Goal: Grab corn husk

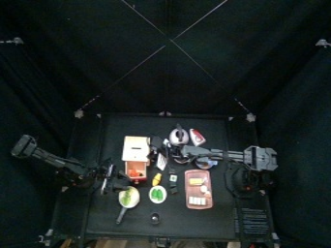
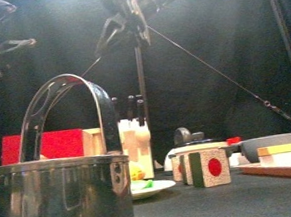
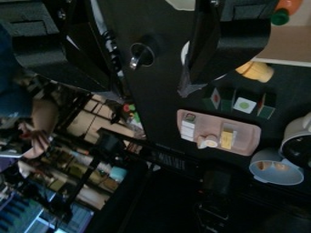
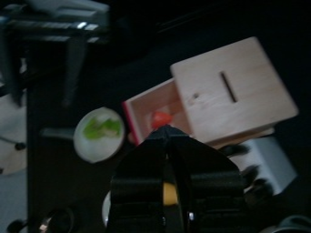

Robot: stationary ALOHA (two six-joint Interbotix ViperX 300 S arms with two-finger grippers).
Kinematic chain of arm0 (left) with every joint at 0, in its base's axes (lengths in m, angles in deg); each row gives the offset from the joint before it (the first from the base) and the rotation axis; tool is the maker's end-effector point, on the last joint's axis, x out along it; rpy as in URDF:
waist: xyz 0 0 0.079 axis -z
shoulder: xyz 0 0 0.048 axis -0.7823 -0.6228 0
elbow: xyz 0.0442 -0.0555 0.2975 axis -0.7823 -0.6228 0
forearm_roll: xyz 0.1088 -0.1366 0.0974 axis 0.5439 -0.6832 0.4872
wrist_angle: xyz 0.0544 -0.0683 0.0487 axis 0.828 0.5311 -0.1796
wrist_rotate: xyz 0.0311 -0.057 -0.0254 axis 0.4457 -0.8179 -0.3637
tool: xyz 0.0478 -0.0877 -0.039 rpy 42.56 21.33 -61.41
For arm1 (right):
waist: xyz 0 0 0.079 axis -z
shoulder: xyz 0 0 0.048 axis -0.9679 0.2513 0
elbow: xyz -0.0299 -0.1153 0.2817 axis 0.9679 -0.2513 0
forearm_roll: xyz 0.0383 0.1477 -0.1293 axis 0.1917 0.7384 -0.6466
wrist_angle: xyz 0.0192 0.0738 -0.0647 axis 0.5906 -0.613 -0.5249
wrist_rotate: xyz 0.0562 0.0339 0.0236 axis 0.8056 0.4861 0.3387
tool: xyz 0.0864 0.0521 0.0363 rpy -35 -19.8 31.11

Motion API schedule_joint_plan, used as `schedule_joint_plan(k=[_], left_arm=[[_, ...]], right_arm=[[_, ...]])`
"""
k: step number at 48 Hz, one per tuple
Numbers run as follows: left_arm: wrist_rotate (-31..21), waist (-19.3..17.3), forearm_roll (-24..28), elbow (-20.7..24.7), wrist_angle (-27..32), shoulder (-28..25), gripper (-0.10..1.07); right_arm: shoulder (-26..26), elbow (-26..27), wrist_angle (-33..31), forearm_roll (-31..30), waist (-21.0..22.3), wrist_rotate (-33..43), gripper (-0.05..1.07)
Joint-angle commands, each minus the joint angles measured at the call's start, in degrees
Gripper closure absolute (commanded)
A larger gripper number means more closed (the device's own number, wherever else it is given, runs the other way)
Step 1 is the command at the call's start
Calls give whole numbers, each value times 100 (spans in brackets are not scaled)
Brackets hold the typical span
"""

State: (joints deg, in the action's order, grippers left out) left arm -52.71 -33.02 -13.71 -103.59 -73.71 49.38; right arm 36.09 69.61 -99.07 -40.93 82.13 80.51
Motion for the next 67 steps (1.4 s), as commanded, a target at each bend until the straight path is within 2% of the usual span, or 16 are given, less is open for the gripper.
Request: schedule_joint_plan(k=[1, 8, 11, 21, 27, 32, 47, 56, 62, 67], left_arm=[[26, -352, 545, 202, 202, 9, 9], [0, -853, 1362, 264, 229, 88, 9], [0, -984, 1521, 264, 272, 158, 9], [0, -1318, 1582, 114, 501, 606, 9], [-9, -1397, 1582, -97, 519, 791, 9], [0, -1450, 1564, -167, 580, 844, 9], [-9, -1485, 1573, -281, 765, 835, 9], [-26, -1485, 1494, -334, 765, 835, 9], [-26, -1485, 1354, -360, 773, 835, 9], [-26, -1485, 1257, -369, 765, 835, 9]], right_arm=[[-369, -457, 466, 220, -211, 0, 87], [-369, -976, 940, 817, -475, -18, 87], [-360, -1143, 1020, 1020, -606, -9, 87], [-334, -1784, 1020, 1854, -1151, 18, 83], [-185, -1951, 1028, 2610, -1310, 9, 74], [9, -1934, 1063, 2971, -1371, 0, 65], [721, -1714, 949, 2936, -1485, 35, 37], [853, -1617, 914, 2936, -1468, 70, 19], [853, -1494, 738, 2979, -1371, 220, 14], [888, -1389, 431, 2848, -1204, 888, 14]])
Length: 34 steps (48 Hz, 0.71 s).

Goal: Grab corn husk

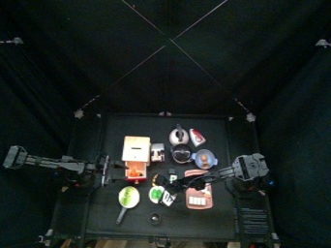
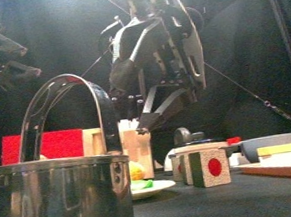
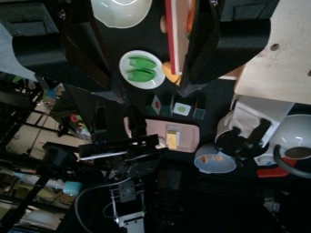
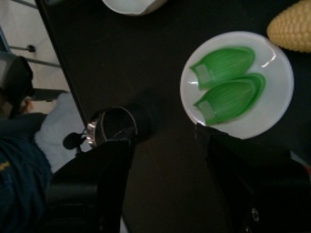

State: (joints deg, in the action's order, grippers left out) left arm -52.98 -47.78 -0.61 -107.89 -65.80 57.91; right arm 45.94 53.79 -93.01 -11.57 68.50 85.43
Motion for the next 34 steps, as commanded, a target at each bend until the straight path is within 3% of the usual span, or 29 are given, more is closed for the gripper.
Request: schedule_joint_plan(k=[1, 12, 20, 26, 34], left_arm=[[0, -9, -53, 62, -18, -9, 9], [0, -9, -62, 53, -26, -18, 9], [0, -9, -70, 44, -18, -18, 9], [0, -9, -70, 35, -18, -9, 9], [0, -9, -97, 35, -18, -18, 9]], right_arm=[[-88, 220, -246, -176, 185, 536, 14], [35, 729, -949, -2329, 149, 2347, 14], [246, 1028, -1248, -3806, -185, 3604, 14], [343, 1081, -1292, -4210, -334, 4017, 15], [501, 1028, -1318, -4148, -369, 4025, 15]])
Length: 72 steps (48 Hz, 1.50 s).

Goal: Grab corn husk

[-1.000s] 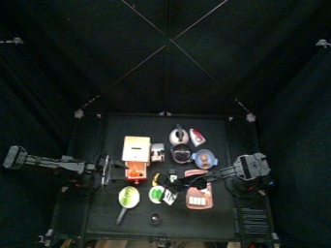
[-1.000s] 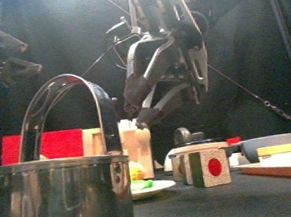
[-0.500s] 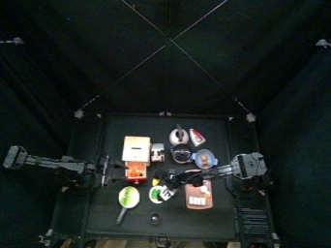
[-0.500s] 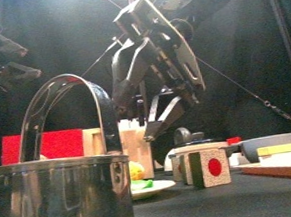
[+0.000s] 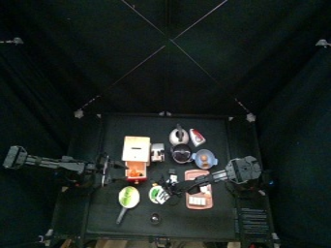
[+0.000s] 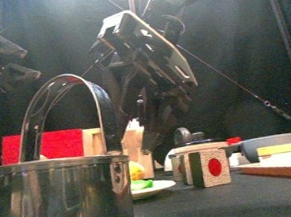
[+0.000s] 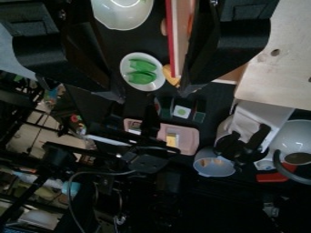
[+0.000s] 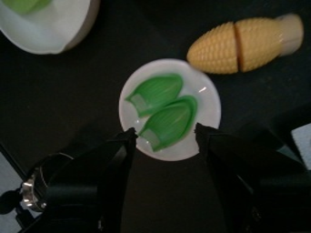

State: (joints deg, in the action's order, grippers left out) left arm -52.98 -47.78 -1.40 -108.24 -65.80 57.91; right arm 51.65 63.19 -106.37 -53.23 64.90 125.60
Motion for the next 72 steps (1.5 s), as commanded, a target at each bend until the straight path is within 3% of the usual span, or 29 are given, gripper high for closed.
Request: schedule_joint_plan(k=[1, 45, 60, 72], left_arm=[[0, -9, -26, 62, -26, -18, 9], [0, -105, -79, 18, -18, -9, 9], [0, -105, -123, 9, -18, -18, 9], [0, -105, -123, 9, 26, -18, 9]], right_arm=[[-35, 88, 35, 18, -9, 9, 15], [387, 158, 88, 18, 9, 9, 17], [378, 185, 44, 18, 0, 26, 42], [237, 272, -193, -35, -9, 0, 50]])
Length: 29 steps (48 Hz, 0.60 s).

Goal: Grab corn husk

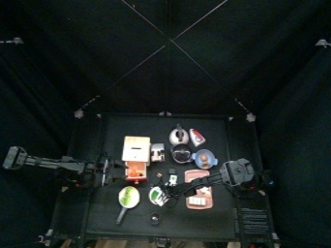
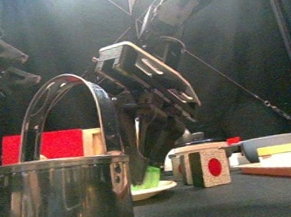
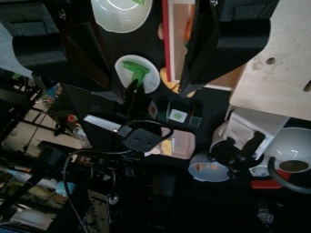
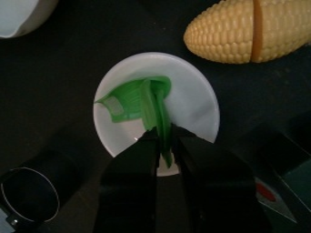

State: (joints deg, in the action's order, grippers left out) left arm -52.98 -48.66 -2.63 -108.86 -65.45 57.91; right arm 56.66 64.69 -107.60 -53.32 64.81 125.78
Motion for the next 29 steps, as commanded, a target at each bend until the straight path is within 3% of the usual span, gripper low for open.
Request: schedule_joint_plan(k=[1, 29], left_arm=[[0, -18, 0, 70, -9, -18, 9], [0, -18, 0, 70, -9, -18, 9]], right_arm=[[-281, 141, -97, -35, 0, -18, 50], [-686, 237, -149, -642, 26, -53, 50]])
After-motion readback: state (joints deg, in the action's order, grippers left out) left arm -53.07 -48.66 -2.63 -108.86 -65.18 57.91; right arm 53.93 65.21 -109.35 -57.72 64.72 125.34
